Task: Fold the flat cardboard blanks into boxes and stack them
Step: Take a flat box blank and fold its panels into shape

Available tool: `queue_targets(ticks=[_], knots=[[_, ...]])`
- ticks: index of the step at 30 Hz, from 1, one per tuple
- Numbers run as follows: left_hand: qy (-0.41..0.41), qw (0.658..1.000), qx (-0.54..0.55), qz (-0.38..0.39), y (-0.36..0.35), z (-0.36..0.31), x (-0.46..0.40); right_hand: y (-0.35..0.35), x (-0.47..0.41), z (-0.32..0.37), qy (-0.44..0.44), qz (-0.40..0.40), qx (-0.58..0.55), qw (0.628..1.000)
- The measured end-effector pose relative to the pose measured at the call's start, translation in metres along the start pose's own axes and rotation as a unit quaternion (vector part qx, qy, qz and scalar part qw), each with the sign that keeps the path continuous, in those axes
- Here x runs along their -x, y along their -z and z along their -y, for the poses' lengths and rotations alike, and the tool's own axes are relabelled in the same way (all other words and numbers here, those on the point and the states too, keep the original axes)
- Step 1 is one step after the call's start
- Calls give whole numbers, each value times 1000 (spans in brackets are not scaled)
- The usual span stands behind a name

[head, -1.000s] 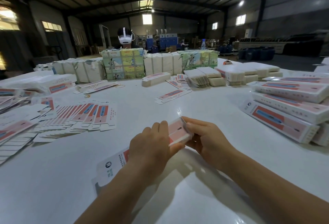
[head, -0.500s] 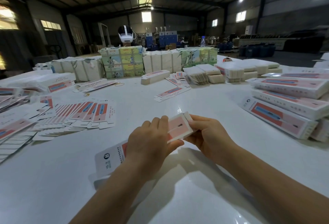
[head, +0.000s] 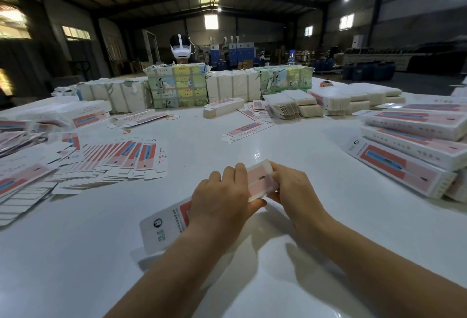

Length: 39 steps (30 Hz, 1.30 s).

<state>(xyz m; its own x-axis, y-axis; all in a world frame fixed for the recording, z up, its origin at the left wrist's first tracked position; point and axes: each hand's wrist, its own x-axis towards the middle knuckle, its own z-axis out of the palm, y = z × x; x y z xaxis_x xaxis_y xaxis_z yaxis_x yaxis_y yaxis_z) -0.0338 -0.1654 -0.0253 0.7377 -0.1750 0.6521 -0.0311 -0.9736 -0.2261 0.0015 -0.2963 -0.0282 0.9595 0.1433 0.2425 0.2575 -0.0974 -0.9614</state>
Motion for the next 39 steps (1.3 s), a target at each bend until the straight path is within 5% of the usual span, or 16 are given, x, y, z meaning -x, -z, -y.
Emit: queue_targets(ticks=[25, 31, 39], knots=[[19, 1000, -8, -24, -2, -6, 4, 4, 5, 1, 111, 58, 143, 982], [71, 996, 26, 47, -2, 1, -2, 5, 0, 8, 28, 61, 37, 997], [17, 996, 3, 85, -5, 17, -2, 3, 0, 0, 83, 116, 141, 980]])
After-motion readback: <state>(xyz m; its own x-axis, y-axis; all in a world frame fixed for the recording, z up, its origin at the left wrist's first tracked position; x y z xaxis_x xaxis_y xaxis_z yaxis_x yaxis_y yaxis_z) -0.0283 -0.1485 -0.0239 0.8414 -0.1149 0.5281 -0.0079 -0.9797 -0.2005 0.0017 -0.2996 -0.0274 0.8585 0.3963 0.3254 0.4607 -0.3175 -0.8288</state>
